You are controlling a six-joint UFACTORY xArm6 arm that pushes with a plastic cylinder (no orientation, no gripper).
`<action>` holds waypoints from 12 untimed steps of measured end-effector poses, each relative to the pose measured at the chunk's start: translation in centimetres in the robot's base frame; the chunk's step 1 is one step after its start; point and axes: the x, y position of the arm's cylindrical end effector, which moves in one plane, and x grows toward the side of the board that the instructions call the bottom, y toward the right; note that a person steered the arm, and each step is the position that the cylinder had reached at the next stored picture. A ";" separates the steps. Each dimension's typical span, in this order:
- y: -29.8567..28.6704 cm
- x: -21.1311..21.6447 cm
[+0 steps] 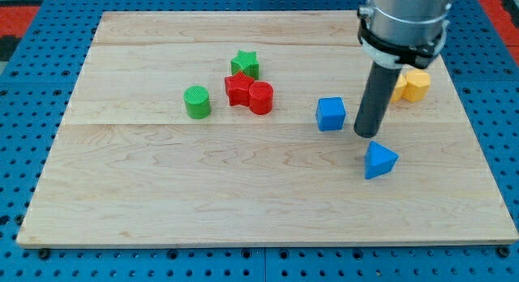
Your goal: Put the blue triangle at the bottom left of the blue cube
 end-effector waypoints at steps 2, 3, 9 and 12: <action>-5.2 -4.9; -5.2 -11.6; -1.8 -24.2; -0.8 -9.0</action>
